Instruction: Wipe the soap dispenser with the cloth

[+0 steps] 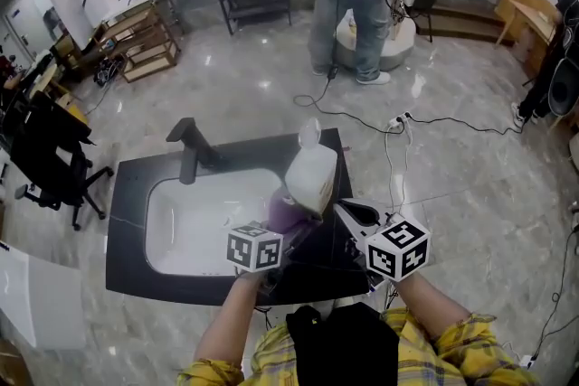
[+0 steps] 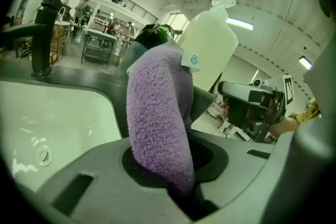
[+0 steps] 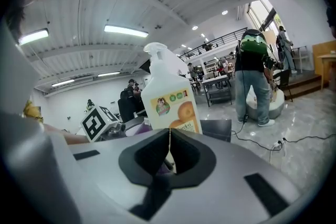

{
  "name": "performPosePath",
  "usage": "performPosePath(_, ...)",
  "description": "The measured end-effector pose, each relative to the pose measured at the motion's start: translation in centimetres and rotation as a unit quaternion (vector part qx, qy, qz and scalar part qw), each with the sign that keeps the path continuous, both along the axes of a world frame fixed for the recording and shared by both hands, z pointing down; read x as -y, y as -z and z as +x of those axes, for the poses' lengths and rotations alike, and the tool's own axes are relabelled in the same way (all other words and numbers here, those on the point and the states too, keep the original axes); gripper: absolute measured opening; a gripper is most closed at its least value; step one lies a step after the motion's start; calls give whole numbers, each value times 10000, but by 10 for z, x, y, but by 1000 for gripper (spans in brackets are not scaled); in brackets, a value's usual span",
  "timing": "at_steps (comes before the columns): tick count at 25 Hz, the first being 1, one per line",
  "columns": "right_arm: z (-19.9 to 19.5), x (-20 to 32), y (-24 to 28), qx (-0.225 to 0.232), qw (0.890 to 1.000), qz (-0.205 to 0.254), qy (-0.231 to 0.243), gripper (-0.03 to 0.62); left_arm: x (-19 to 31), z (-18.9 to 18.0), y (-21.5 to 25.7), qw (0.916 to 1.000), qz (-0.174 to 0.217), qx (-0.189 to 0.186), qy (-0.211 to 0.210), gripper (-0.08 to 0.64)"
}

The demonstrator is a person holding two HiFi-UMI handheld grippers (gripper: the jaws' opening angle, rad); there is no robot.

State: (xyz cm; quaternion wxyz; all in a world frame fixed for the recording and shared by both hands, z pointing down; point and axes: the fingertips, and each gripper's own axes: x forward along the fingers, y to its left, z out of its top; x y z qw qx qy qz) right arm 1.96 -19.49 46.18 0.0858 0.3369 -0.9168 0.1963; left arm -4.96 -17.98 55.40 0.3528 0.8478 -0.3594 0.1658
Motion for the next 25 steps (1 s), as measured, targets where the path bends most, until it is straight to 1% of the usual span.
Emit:
performPosePath(4, 2, 2, 0, 3, 10000, -7, 37, 6, 0, 0, -15, 9992, -367, -75, 145, 57)
performPosePath(6, 3, 4, 1, -17, 10000, -8, 62, 6, 0, -3, -22, 9981, -549, -31, 280, 57)
performPosePath(9, 4, 7, -1, -72, 9999, -15, 74, 6, -2, -8, -28, 9970, -616, 28, 457, 57)
performPosePath(12, 4, 10, 5, 31, 9999, 44, 137, 6, -6, -14, -21, 9975, -440, 32, 546, 57)
performPosePath(14, 4, 11, 20, 221, 9990, 292, 271, 8, -13, -18, -11, 9978, -242, -10, 616, 57)
performPosePath(17, 8, 16, 49, 467, 9944, 862, 389, 8, -24, -27, 13, 9966, 72, -260, 776, 57)
performPosePath(19, 12, 22, 65, 587, 9909, 1137, 428, 8, -29, -33, 29, 9952, 287, -369, 865, 57)
performPosePath(21, 14, 29, 75, 656, 9880, 1293, 531, 8, -30, -36, 44, 9934, 459, -509, 920, 57)
performPosePath(25, 8, 40, 90, 664, 9828, 1486, 870, 16, -33, -35, 72, 9880, 700, -926, 1020, 57)
